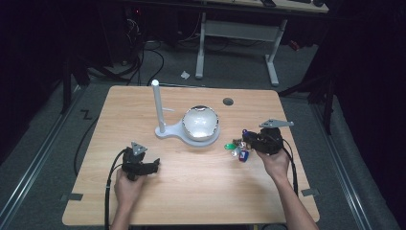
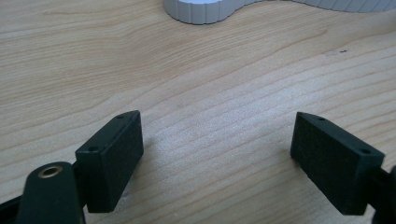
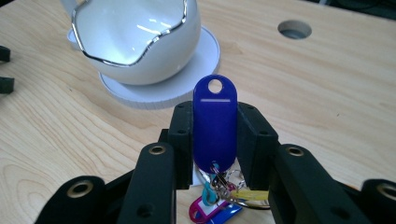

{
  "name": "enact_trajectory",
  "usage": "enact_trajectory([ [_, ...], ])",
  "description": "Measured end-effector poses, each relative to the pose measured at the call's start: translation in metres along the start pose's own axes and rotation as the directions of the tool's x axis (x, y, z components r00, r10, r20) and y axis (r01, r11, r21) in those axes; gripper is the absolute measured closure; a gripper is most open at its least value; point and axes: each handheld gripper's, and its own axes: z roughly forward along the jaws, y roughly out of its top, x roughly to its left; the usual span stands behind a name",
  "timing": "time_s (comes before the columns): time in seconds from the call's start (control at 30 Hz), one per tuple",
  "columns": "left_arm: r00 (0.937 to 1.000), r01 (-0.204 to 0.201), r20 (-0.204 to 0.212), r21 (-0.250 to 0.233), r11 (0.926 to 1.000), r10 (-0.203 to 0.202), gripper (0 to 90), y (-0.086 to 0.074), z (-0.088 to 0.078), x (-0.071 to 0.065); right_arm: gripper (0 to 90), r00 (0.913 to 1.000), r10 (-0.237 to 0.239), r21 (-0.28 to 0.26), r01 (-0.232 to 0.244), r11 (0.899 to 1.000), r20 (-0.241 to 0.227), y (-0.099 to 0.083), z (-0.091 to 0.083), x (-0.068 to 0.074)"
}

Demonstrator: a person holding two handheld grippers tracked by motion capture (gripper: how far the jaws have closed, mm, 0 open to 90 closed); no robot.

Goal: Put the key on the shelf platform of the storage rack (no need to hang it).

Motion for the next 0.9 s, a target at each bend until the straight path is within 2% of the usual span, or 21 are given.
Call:
enact_trajectory([
  [0.23,1.0000,0.001,0.000,0.001,1.0000,-0.001,17.4,0.000,0.000,0.000,69.9,0.9994,-0.031,-0.026,0.031,0.999,0.013,0.016,-0.016,0.001],
  [0.47,1.0000,-0.001,0.000,0.001,1.0000,0.001,17.4,0.000,0.000,0.000,69.9,0.9985,-0.053,-0.071,0.054,0.996,0.007,0.036,-0.036,0.003],
  [0.57,1.0000,0.000,0.000,0.001,1.0000,0.000,17.4,0.000,0.000,0.000,69.9,0.9961,-0.088,-0.086,0.088,0.992,-0.003,0.048,-0.046,0.009],
  [0.9,1.0000,0.000,0.000,0.000,1.0000,0.000,17.4,0.000,0.000,0.000,69.9,0.9908,-0.125,-0.115,0.118,0.986,-0.052,0.078,-0.059,0.022],
])
